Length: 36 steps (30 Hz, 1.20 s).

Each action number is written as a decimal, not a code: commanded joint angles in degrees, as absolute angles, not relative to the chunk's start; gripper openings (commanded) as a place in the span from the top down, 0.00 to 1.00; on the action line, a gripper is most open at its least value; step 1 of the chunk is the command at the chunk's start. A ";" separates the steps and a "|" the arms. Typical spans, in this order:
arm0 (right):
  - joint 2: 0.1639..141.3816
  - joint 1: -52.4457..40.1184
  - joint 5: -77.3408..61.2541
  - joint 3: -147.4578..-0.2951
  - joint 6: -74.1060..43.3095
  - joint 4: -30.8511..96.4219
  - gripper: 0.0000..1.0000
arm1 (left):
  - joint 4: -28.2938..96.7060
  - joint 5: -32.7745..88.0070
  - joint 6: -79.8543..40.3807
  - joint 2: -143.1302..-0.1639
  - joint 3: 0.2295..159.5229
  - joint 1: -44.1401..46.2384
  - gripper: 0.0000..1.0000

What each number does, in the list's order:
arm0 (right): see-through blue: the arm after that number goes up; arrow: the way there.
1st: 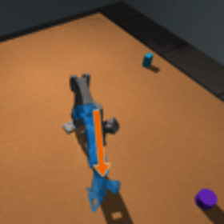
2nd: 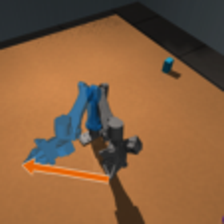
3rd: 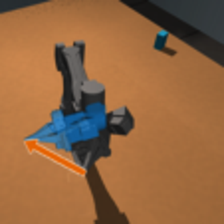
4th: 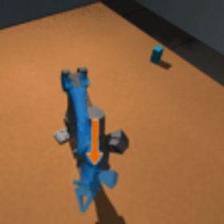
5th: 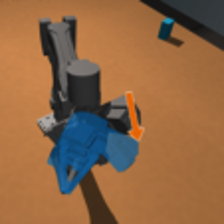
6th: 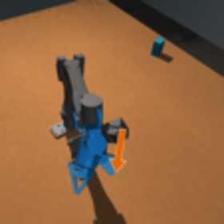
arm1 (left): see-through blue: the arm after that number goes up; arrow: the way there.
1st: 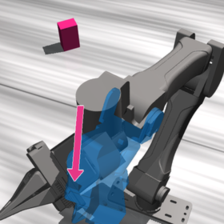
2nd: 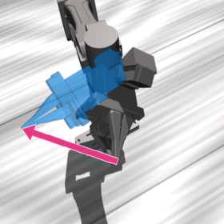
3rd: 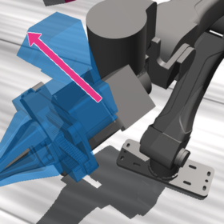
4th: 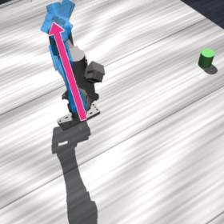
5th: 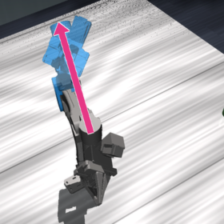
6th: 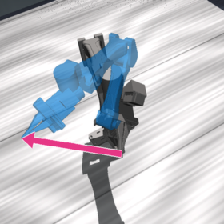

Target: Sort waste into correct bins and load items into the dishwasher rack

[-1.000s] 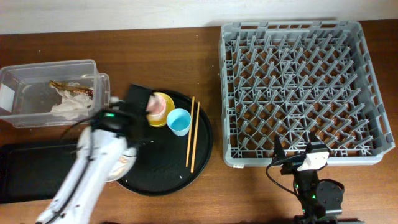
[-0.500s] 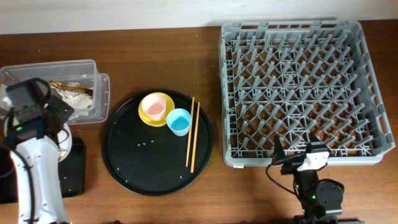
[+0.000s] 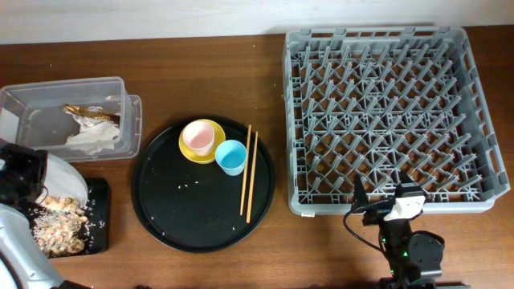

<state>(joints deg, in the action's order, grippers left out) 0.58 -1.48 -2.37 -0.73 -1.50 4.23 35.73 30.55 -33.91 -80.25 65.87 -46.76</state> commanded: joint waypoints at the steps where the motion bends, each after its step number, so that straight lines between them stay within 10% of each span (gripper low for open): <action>1: 0.19 -1.10 -2.09 -0.32 -1.72 4.34 0.02 | 35.33 35.18 -35.00 -79.37 66.78 -47.42 1.00; 36: 0.19 -1.10 -2.09 -0.32 -1.72 4.34 0.02 | 47.00 75.18 -25.71 -81.19 66.65 -59.29 1.00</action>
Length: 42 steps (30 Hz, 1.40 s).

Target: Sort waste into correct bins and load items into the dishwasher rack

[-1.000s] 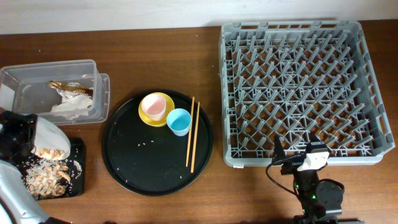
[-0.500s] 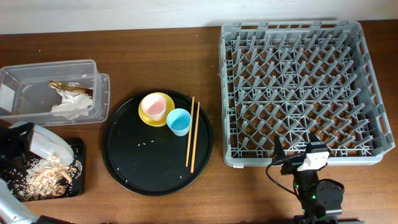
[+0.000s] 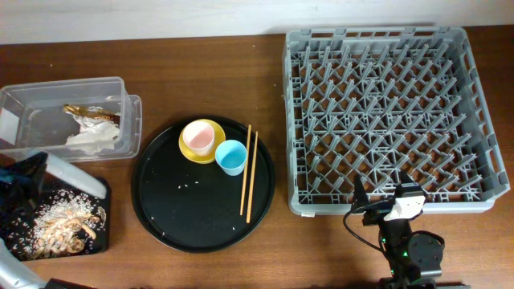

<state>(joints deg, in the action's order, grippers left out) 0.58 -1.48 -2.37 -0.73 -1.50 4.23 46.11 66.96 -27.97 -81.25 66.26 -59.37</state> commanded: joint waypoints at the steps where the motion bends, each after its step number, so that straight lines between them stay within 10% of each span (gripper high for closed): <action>1: 0.19 -1.10 -2.09 -0.32 -1.72 4.34 0.02 | 47.75 77.28 -24.49 -80.66 66.65 -57.89 1.00; 6: 0.19 -1.10 -2.09 -0.32 -1.72 4.34 0.02 | 49.84 72.34 -22.96 -72.12 66.65 -45.08 1.00; 12: 0.19 -1.10 -2.09 -0.32 -1.72 4.34 0.02 | 65.28 26.89 -20.71 -62.15 66.59 -13.13 1.00; 20: 0.19 -1.10 -2.09 -0.32 -1.72 4.34 0.02 | 62.87 -0.16 -31.97 -75.26 66.24 20.97 1.00; 26: 0.19 -1.10 -2.09 -0.32 -1.72 4.34 0.02 | 61.41 -0.82 -32.56 -92.29 66.26 22.61 0.96; 28: 0.19 -1.10 -2.09 -0.32 -1.72 4.34 0.02 | 61.56 0.23 -32.51 -92.33 66.26 22.61 0.58; 30: 0.19 -1.10 -2.09 -0.32 -1.72 4.34 0.02 | 61.56 0.23 -32.51 -92.33 66.70 22.61 0.51; 39: 0.19 -1.10 -2.09 -0.32 -1.72 4.34 0.01 | 78.39 -7.33 -31.73 -80.55 85.82 5.21 0.50; 41: 0.19 -1.10 -2.09 -0.32 -1.72 4.34 0.02 | 80.62 -6.61 -31.73 -75.05 85.82 -11.14 0.01; 42: 0.19 -1.10 -2.09 -0.32 -1.72 4.34 0.02 | 82.24 -4.73 -31.70 -73.67 85.82 -16.95 0.01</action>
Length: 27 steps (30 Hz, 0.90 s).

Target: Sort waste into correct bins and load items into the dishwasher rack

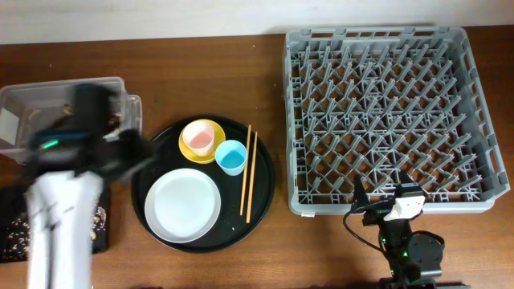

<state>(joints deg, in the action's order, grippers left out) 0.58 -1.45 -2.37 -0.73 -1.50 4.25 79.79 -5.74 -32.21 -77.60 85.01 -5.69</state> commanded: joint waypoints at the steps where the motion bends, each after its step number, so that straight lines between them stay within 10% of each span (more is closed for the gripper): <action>1: 0.19 -1.10 -2.09 -0.32 -1.72 4.34 0.02 | 84.93 -3.60 -31.70 -72.51 85.82 -23.38 0.01; 14: 0.19 -1.10 -4.05 -0.32 -3.66 4.10 0.02 | 89.95 -0.60 -38.13 -72.18 84.99 -52.60 0.01; 20: 0.19 -1.10 -41.30 -0.32 -61.30 -1.39 0.02 | 90.30 -0.64 -38.13 -72.25 84.99 -53.65 0.01; 27: 5.15 -1.10 -41.74 -9.63 -67.59 -13.10 0.02 | 90.30 -0.64 -38.13 -72.25 84.99 -53.65 0.01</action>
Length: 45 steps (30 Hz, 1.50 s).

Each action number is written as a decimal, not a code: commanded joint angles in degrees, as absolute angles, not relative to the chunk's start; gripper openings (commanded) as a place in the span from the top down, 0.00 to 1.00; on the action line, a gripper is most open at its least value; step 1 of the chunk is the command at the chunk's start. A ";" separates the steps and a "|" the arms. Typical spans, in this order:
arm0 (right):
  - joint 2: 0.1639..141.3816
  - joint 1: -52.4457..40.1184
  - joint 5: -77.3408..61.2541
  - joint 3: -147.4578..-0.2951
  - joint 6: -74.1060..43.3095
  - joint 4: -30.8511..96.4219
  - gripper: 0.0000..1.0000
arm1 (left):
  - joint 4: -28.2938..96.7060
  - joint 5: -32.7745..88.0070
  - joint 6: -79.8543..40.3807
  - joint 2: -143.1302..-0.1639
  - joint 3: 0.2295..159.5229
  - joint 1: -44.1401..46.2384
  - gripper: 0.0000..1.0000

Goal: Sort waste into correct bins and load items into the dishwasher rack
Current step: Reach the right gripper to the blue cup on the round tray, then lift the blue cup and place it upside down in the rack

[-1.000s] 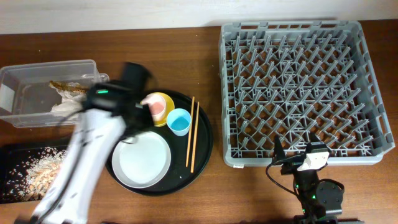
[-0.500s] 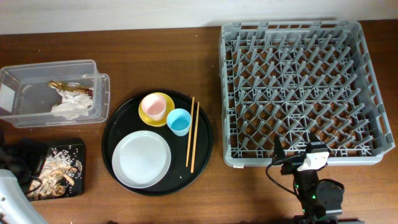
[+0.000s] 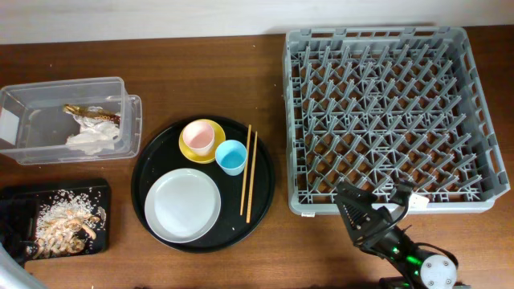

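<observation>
A black round tray (image 3: pixel 152 172) holds a clean white plate (image 3: pixel 186 204), a pink cup on a yellow saucer (image 3: pixel 198 138), a blue cup (image 3: pixel 230 156) and a pair of chopsticks (image 3: pixel 249 172). The grey dishwasher rack (image 3: pixel 385 112) stands empty at the right. My right gripper (image 3: pixel 353 210) hangs at the rack's front edge, angled up-left, with its fingers apart and nothing between them. Only a sliver of the left arm (image 3: pixel 8 277) shows in the bottom left corner, and its gripper is out of view.
A clear bin (image 3: pixel 48 148) at the left holds a wrapper and crumpled tissue. In front of it, a black bin (image 3: pixel 96 193) holds food scraps and rice. Bare wood lies between the tray and the rack.
The left arm, which stood blurred over the tray's left side beside the plate, has gone to the bottom left corner. The right arm has left its upright rest pose and now tilts left.
First my left gripper held the white plate tilted over the black bin, with scraps under it. It was still there a moment later. Then the plate lay clean on the tray with the arm beside it. Now the arm is gone and the right arm has stirred.
</observation>
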<state>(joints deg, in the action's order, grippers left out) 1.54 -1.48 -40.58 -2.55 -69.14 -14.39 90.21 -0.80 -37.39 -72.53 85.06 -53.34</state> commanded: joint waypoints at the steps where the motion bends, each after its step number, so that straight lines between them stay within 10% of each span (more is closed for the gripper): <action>1: 8.38 -1.10 -42.74 -13.28 -63.94 -9.80 0.02 | 90.30 -0.64 -38.13 -72.25 84.99 -53.65 0.01; 6: 42.68 -5.65 -45.78 -46.13 -31.57 20.25 0.02 | 90.30 -0.64 -38.13 -72.25 84.99 -53.65 0.01; 10: 66.26 -29.85 -15.59 -69.28 -20.34 43.77 0.02 | 90.32 -0.64 -38.13 -72.25 84.99 -53.65 0.01; 14: 84.40 -49.10 8.84 -83.09 -20.34 45.21 0.02 | 90.32 -0.64 -38.13 -72.25 84.99 -53.65 0.01; 19: 104.51 -51.05 6.04 -86.52 -20.32 34.20 0.11 | 90.30 -0.64 -38.13 -72.25 84.99 -53.65 0.01; 45: 114.80 -51.37 4.95 -86.39 -19.94 34.24 0.90 | 90.30 -0.64 -38.13 -72.25 84.99 -53.65 0.01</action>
